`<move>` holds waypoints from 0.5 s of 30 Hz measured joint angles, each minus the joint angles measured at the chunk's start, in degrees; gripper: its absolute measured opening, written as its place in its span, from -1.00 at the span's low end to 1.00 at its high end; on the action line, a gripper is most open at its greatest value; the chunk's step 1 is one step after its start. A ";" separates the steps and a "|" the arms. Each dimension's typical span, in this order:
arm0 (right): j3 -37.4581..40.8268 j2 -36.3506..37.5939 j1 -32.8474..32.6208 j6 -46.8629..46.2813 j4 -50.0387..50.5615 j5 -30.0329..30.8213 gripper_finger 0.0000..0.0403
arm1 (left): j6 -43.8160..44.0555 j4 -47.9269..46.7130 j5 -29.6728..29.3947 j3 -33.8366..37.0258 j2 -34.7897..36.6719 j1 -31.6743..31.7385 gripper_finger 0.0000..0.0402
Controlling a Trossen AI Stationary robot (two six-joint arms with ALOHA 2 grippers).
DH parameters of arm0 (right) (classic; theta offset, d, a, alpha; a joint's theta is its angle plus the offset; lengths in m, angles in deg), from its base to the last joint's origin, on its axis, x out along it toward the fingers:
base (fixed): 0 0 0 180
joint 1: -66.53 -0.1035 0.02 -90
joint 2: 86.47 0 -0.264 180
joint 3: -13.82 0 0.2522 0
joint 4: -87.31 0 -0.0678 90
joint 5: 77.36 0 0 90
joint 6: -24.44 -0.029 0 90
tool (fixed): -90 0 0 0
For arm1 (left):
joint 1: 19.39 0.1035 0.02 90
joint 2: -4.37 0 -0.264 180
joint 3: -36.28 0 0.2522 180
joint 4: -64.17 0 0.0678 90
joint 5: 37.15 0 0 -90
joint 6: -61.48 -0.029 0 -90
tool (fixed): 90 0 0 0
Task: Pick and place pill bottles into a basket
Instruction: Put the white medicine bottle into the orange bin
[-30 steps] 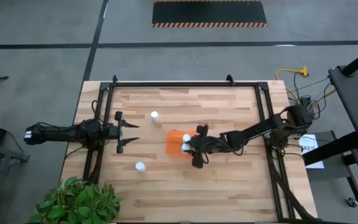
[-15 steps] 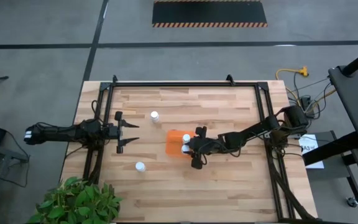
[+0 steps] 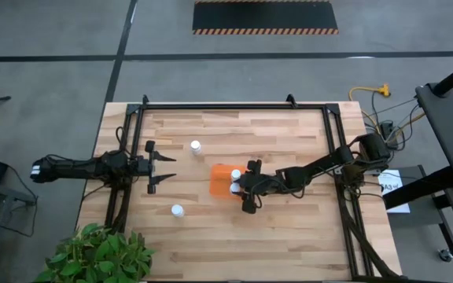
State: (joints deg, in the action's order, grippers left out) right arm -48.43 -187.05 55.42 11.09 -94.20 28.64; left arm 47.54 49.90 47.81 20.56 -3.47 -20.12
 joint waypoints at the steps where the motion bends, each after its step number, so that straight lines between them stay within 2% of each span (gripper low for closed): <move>1: 0.00 0.00 0.00 0.00 0.00 0.02 -0.05 | -0.01 0.00 0.02 0.00 0.00 -0.02 0.08; 15: -2.69 2.57 1.80 3.74 0.11 -0.06 -0.03 | -0.02 -0.05 0.00 0.02 0.05 0.00 0.08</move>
State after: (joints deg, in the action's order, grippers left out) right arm -51.13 -184.48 57.22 14.84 -94.09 28.57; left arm 47.52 49.85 47.81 20.58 -3.42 -20.12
